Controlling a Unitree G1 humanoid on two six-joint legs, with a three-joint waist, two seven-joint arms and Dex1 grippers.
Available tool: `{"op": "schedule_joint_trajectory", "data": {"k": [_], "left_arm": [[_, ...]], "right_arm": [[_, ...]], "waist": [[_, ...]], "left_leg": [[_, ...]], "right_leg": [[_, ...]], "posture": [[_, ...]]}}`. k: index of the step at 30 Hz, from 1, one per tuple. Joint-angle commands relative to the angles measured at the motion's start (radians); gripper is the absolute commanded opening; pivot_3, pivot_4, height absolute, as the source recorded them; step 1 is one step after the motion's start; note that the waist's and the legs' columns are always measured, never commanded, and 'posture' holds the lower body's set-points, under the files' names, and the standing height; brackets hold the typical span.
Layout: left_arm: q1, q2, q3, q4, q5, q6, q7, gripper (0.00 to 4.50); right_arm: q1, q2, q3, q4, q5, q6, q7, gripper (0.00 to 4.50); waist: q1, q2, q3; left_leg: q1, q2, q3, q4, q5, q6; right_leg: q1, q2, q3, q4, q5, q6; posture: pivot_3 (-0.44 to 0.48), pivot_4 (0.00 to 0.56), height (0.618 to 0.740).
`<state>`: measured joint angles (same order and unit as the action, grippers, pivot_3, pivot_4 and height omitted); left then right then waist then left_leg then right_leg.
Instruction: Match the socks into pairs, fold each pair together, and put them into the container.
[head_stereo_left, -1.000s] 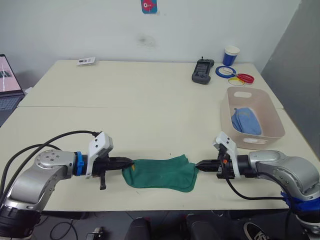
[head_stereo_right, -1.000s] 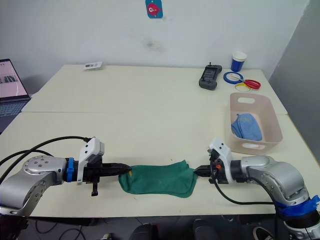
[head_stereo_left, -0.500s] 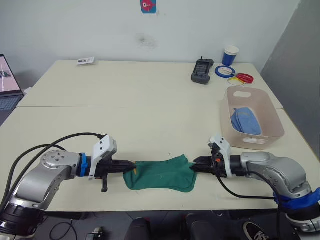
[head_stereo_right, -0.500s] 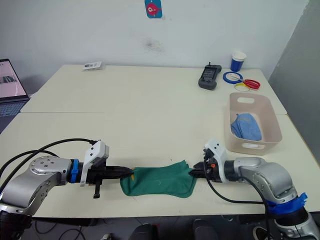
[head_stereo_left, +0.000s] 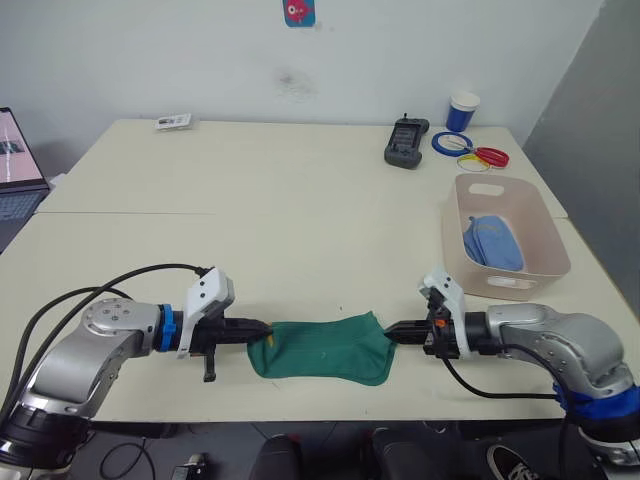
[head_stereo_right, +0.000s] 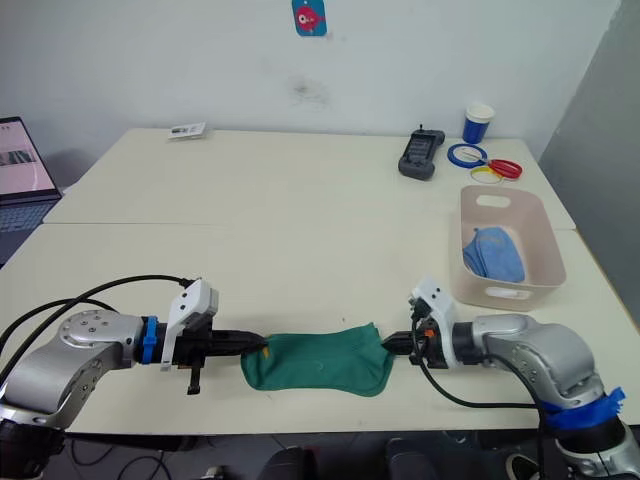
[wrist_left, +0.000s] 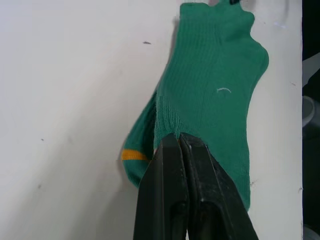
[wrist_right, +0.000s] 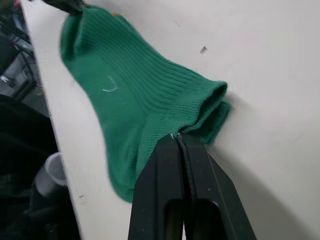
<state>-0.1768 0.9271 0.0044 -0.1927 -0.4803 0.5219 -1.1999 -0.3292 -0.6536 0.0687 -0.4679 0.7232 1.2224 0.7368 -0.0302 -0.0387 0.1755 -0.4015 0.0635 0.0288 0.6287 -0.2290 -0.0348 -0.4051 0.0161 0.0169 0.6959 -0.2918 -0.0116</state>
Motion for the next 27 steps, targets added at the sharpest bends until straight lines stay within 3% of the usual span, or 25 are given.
{"op": "schedule_joint_trajectory", "data": {"k": [1,15,27], "left_arm": [[-0.027,0.012,-0.017,0.011,0.012,-0.002,-0.032,0.0],[-0.124,-0.06,-0.119,0.143,0.123,-0.098,-0.043,0.0],[-0.083,-0.061,-0.119,0.135,0.152,-0.134,-0.053,0.0]], "right_arm": [[0.026,-0.002,-0.061,-0.073,0.074,0.059,-0.022,0.04],[0.08,0.034,-0.078,-0.088,0.099,0.071,-0.125,0.04],[0.059,-0.007,-0.031,-0.054,0.065,0.014,-0.115,0.04]], "waist": [[0.0,0.0,0.0],[-0.001,0.0,0.0],[-0.001,0.0,0.0]], "left_leg": [[0.0,0.0,0.0,0.0,0.0,0.0],[0.0,-0.001,0.0,0.0,0.0,0.0],[0.0,-0.001,0.0,0.0,0.0,0.0]], "right_leg": [[0.0,0.0,0.0,0.0,0.0,0.0],[0.0,0.0,0.0,0.0,0.0,0.0],[0.0,0.0,0.0,0.0,0.0,0.0]], "posture": [[0.0,0.15,0.74],[0.0,0.15,0.74],[0.0,0.15,0.74]]}}
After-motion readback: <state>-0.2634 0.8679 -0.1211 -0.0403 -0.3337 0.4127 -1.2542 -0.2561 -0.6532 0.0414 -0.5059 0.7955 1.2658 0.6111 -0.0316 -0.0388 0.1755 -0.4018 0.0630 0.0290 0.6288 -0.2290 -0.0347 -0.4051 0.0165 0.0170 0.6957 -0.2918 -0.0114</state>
